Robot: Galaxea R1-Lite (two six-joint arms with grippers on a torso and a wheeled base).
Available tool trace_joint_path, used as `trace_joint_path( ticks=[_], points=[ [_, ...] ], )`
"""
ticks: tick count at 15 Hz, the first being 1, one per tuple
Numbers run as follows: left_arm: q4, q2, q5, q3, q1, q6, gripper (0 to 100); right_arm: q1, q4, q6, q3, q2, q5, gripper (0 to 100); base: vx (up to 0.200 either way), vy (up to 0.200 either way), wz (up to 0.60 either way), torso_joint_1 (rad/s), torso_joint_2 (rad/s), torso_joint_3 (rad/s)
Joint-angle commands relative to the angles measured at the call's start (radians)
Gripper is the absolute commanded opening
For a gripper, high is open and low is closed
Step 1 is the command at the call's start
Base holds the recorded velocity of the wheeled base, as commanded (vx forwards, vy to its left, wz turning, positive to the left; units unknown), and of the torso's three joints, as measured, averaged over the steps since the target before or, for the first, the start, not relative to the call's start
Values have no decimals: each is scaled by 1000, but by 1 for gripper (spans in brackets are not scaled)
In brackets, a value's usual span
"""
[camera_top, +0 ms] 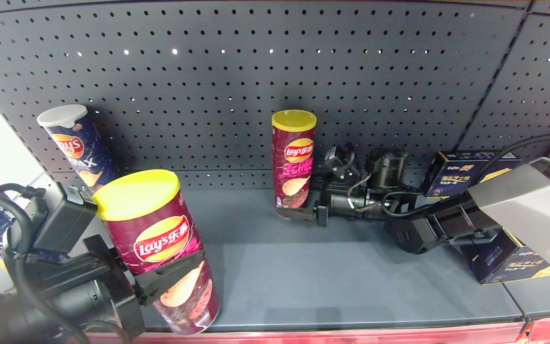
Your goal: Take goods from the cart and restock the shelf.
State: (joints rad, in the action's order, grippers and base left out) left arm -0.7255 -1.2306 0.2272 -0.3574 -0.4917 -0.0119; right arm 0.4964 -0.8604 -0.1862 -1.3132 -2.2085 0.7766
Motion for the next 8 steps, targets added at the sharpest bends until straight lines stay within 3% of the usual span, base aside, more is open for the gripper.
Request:
trace_joint_path(
  ticks=[1,8],
  points=[
    [0,0,0,0,-1,0,0,2,-8,-1,-12,-17,0,0,0,0,0,0,0,0],
    [0,2,0,3,1,0,0,25,-9,-3,3,-11,-5,0,0,0,0,0,0,0]
  ],
)
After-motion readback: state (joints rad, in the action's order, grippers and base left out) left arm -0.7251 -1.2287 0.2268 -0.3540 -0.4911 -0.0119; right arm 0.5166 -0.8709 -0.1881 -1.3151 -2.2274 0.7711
